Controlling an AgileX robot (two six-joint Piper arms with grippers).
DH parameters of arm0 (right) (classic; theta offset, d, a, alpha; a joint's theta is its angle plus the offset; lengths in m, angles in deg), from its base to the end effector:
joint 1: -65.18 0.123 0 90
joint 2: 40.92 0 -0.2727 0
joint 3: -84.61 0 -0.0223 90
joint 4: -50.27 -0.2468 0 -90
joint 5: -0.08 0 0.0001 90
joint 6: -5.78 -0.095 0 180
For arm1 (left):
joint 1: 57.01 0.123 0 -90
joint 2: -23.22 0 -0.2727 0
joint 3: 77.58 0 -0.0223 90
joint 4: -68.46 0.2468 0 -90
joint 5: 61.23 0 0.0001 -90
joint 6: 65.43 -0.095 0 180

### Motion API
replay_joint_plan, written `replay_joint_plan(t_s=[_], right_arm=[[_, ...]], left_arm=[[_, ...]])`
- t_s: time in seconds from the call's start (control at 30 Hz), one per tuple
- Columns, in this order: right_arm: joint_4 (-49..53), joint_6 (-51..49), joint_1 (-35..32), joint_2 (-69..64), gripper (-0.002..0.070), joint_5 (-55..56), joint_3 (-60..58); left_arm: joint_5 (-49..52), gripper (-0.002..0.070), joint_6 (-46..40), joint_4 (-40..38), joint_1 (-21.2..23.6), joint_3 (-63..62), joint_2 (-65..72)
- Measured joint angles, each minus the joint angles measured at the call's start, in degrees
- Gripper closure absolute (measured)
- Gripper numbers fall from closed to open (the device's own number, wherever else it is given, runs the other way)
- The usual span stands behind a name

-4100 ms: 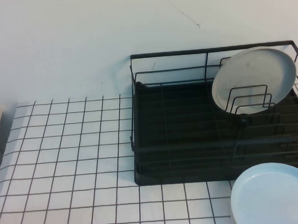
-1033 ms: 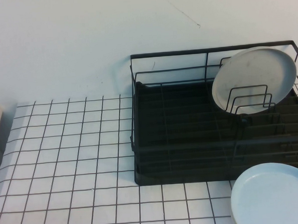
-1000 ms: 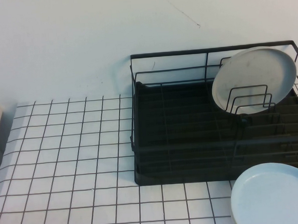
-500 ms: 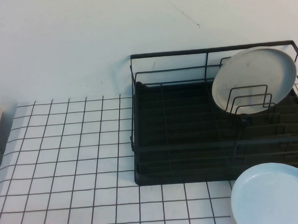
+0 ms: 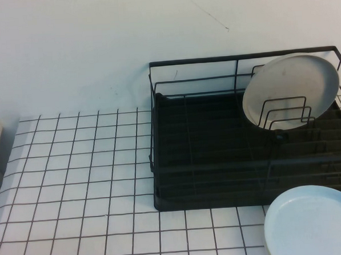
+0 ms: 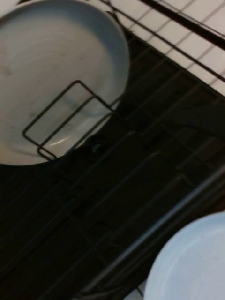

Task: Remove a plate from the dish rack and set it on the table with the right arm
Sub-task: Grasp the plate from the shelf

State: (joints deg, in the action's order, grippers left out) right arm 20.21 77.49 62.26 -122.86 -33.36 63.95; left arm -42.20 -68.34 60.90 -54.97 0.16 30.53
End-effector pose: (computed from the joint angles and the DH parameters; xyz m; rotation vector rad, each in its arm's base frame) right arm 0.2759 0.0122 0.2994 -0.9650 2.0636 -0.1238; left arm 0.0657 -0.0018 0.1783 -0.0690 1.8128 -0.0662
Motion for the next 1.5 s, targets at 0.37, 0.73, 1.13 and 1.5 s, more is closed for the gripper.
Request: replay_joint_plan(t_s=[0.37, 0.73, 1.13, 1.5], right_arm=[[-18.97, 31.28, 0.0, -18.4, 0.0119, 3.68, 13.07], [-21.25, 32.46, 0.0, -32.91, 0.0192, 6.51, 23.03], [-32.26, 37.03, 0.0, -36.49, 0.0626, 9.34, 23.94], [-42.07, 39.6, 0.0, -25.89, 0.0651, 9.19, 23.94]], left_arm=[[0.0, 0.0678, 0.0, 0.0, 0.0, 0.0, 0.0], [0.0, 0.0678, 0.0, 0.0, 0.0, 0.0, 0.0], [0.0, 0.0678, 0.0, 0.0, 0.0, 0.0, 0.0], [0.0, 0.0678, 0.0, 0.0, 0.0, 0.0, 0.0]])
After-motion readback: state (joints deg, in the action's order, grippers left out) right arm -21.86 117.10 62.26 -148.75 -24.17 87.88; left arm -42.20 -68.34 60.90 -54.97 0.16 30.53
